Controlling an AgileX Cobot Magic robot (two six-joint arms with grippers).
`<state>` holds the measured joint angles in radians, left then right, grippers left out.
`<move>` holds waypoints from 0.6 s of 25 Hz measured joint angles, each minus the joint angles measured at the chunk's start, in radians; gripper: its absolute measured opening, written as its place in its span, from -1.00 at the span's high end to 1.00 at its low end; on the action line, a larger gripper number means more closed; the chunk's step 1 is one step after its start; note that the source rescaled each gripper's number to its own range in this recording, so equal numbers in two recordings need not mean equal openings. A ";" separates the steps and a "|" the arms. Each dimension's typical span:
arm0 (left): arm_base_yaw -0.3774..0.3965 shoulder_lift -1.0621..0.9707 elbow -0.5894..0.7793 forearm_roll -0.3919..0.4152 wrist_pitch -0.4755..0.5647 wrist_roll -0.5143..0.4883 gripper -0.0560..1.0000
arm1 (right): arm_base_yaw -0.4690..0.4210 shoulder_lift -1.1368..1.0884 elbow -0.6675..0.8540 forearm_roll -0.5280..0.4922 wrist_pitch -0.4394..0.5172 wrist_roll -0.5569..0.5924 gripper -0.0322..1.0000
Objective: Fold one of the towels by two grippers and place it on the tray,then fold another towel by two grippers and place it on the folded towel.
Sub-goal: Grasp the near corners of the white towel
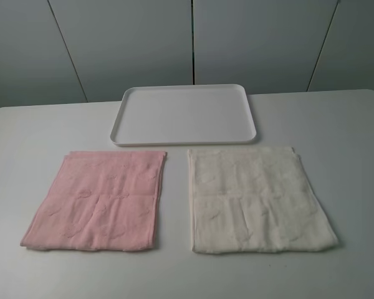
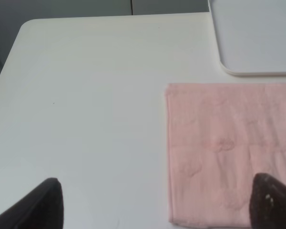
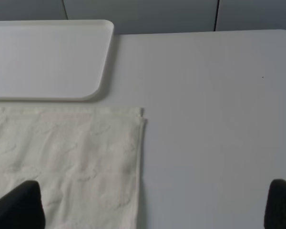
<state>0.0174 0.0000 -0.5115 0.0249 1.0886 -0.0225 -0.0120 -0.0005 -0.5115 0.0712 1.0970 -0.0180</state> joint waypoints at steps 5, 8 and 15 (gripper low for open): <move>0.000 0.000 0.000 0.000 0.000 0.000 -1.00 | 0.000 0.000 0.000 0.000 0.000 0.000 -1.00; 0.000 0.000 0.000 0.000 0.000 0.000 -1.00 | 0.000 0.000 0.000 0.000 0.000 0.000 -1.00; 0.000 0.000 0.000 0.000 0.000 0.000 -1.00 | 0.000 0.000 0.000 0.000 0.000 0.000 -1.00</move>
<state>0.0174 0.0000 -0.5115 0.0249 1.0886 -0.0225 -0.0120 -0.0005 -0.5115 0.0712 1.0970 -0.0180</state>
